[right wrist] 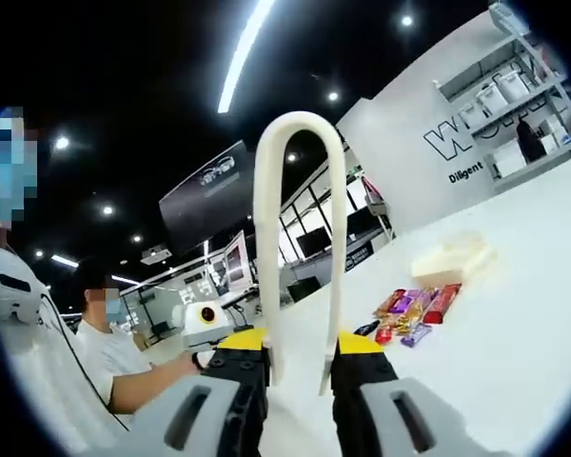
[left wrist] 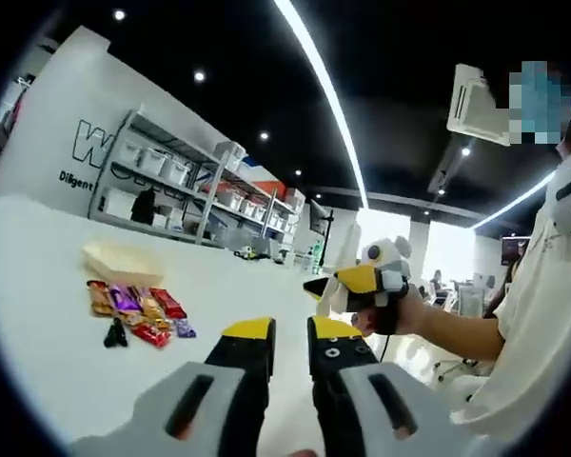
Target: Place the target food into the container with the food tongs after gripping and lifting it, then release it inside without dropping or visibly crushing the food.
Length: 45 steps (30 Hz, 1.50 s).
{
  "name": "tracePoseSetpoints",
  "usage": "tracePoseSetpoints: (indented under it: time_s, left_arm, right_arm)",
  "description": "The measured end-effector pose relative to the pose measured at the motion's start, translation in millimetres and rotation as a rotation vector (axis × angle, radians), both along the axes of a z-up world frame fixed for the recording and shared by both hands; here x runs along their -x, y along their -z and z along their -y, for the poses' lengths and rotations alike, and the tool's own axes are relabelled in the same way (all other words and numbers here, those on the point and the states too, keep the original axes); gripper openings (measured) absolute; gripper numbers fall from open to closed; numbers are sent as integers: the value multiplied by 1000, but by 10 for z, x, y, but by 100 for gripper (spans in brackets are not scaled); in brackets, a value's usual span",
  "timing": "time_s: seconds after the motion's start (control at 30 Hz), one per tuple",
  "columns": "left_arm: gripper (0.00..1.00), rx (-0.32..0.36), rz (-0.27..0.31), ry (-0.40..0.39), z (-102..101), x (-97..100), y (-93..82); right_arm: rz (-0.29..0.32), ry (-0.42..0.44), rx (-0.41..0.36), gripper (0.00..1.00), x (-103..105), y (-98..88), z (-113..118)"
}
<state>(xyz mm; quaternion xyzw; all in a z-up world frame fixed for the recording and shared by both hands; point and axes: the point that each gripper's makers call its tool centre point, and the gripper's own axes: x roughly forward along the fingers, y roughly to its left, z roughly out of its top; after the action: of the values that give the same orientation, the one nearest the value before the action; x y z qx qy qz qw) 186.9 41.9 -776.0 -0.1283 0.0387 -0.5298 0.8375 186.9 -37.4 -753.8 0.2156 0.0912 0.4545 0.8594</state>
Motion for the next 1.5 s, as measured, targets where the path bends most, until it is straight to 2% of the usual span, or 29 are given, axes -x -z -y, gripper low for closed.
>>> tracePoseSetpoints:
  time_s: [0.1,0.2,0.27,0.33,0.37,0.5,0.67,0.7,0.77,0.83,0.87,0.9,1.03,1.1,1.2,1.3,1.4,1.5]
  left_arm:
    - [24,-60,39,-40,-51,-54,76]
    - [34,-52,15,-64,-84,-78,91]
    - [40,-61,-10,-110,-143,-132,133]
    - [44,-55,-40,-159,-205,-198,169]
    - [45,-46,-47,-172,-215,-214,166]
    - [42,-22,-37,-191,-215,-180,113]
    - [40,18,-60,-250,-298,-169,57]
    - [41,-5,-71,-288,-353,-194,93]
    - [41,-49,-49,-334,-430,-239,125]
    - [41,-101,-33,-385,-530,-304,173]
    - [41,-115,-38,-398,-559,-321,199]
    - [41,-129,-49,-410,-588,-344,234]
    - [40,-145,-56,-413,-624,-376,273]
    - [39,-135,-66,-406,-620,-367,268]
    - [39,-129,-65,-400,-606,-361,263]
    - [38,-173,-51,-388,-600,-377,300]
    - [38,-168,-45,-387,-618,-389,269]
    - [37,-152,-61,-380,-625,-386,265]
  right_arm:
    - [-3,34,17,19,-72,31,54]
    - [-18,82,46,19,-181,71,109]
    - [-26,101,63,19,-242,85,121]
    - [-10,173,93,19,-400,82,172]
    - [-14,160,86,19,-414,70,139]
    - [-44,218,67,19,-654,37,80]
    - [-54,333,166,18,-1030,181,88]
    - [-64,356,194,18,-1105,238,83]
    - [-71,369,218,18,-1191,299,30]
    - [-74,399,276,18,-1296,401,5]
    - [-72,407,301,17,-1330,448,-12]
    - [-79,415,293,17,-1372,482,-58]
    - [-141,425,261,18,-1467,595,-154]
    - [-128,476,301,18,-1528,634,-127]
    - [-117,490,333,19,-1573,679,-167]
    - [-96,525,405,18,-1611,774,-172]
    - [-108,530,387,19,-1626,795,-215]
    - [-98,544,418,19,-1669,812,-241]
